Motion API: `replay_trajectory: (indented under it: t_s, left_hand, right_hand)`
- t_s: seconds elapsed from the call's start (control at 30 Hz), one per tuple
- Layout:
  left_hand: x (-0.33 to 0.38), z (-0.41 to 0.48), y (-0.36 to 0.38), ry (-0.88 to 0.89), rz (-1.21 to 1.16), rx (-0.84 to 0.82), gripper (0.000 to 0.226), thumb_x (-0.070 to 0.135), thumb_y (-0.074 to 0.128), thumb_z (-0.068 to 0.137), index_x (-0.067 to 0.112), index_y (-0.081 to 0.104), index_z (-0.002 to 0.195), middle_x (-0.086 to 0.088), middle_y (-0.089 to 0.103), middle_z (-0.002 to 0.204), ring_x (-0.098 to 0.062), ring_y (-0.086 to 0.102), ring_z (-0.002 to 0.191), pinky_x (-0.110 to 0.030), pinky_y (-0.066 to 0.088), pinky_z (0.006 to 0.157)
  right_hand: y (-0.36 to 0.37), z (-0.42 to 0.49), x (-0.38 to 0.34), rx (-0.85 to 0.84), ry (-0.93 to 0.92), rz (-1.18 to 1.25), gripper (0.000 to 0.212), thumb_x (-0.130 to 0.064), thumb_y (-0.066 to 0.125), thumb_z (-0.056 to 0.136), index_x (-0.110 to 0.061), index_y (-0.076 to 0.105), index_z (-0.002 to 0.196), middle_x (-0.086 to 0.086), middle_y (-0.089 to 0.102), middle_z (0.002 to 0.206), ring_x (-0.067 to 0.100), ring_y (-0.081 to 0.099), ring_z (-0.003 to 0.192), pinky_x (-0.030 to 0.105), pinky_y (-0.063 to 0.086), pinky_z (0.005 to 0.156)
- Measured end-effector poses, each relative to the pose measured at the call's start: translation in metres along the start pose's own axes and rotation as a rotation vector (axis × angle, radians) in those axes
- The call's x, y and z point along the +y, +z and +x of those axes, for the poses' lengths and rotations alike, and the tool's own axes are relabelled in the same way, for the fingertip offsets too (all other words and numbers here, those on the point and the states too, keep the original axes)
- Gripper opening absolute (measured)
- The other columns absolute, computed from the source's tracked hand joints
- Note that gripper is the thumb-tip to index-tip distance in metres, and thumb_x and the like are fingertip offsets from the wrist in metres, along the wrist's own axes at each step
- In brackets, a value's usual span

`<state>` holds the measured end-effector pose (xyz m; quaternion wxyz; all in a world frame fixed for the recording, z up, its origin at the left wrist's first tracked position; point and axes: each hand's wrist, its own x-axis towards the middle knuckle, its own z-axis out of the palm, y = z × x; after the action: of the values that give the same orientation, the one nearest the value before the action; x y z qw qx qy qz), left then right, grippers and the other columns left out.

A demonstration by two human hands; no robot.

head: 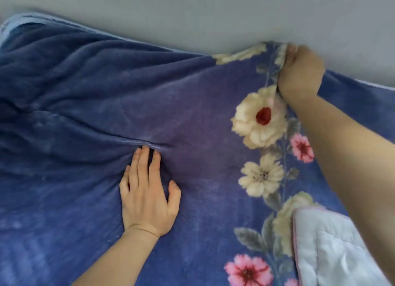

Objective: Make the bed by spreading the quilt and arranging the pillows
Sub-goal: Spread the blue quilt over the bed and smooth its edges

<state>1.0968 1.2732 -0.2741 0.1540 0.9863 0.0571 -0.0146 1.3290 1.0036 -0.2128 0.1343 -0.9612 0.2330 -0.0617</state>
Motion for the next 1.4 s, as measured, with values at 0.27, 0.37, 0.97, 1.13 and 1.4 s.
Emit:
replay_trajectory:
  t_s: [0.27, 0.37, 0.97, 1.13, 1.4]
  left_hand:
    - [-0.001, 0.0, -0.003, -0.001, 0.021, -0.046, 0.066, 0.039, 0.039, 0.081, 0.008, 0.035, 0.14, -0.016, 0.034, 0.151, -0.026, 0.021, 0.14, -0.041, 0.017, 0.11]
    - [0.0, 0.0, -0.006, -0.009, 0.031, -0.064, 0.067, 0.04, 0.039, 0.081, 0.008, 0.035, 0.14, -0.016, 0.036, 0.15, -0.026, 0.023, 0.139, -0.04, 0.018, 0.11]
    - [-0.003, 0.001, -0.001, 0.025, -0.034, 0.027, 0.071, 0.04, 0.039, 0.08, 0.012, 0.035, 0.145, -0.01, 0.03, 0.155, -0.022, 0.021, 0.141, -0.037, 0.016, 0.111]
    - [0.0, 0.002, -0.001, 0.003, -0.019, 0.033, 0.07, 0.04, 0.038, 0.081, 0.012, 0.035, 0.144, -0.009, 0.027, 0.157, -0.026, 0.022, 0.144, -0.046, 0.024, 0.11]
    - [0.005, -0.003, 0.003, 0.056, 0.042, 0.142, 0.06, 0.025, 0.038, 0.081, 0.018, 0.045, 0.141, -0.02, 0.03, 0.153, -0.04, 0.026, 0.139, -0.058, 0.03, 0.1]
  right_hand:
    - [0.03, -0.021, -0.043, -0.107, -0.064, 0.075, 0.043, -0.036, 0.043, 0.093, -0.01, 0.05, 0.127, 0.017, 0.05, 0.133, 0.036, 0.043, 0.127, 0.044, 0.033, 0.102]
    - [0.036, -0.065, -0.094, -0.253, -0.502, 0.104, 0.05, -0.05, 0.04, 0.096, -0.017, 0.05, 0.132, 0.006, 0.048, 0.137, 0.027, 0.036, 0.13, 0.041, 0.022, 0.103]
    - [0.039, -0.09, -0.103, -0.212, -0.62, 0.218, 0.047, -0.039, 0.04, 0.097, -0.021, 0.044, 0.14, -0.001, 0.048, 0.141, 0.02, 0.038, 0.132, 0.033, 0.02, 0.106]
    - [-0.044, -0.117, 0.077, -0.114, -0.299, -0.048, 0.053, -0.04, 0.047, 0.091, -0.013, 0.043, 0.136, 0.008, 0.045, 0.14, 0.029, 0.034, 0.132, 0.046, 0.022, 0.108]
    - [-0.069, -0.132, 0.25, -0.563, 0.235, -0.271, 0.097, -0.073, 0.048, 0.08, -0.03, 0.002, 0.153, 0.03, 0.002, 0.157, 0.052, 0.005, 0.142, 0.064, 0.021, 0.11]
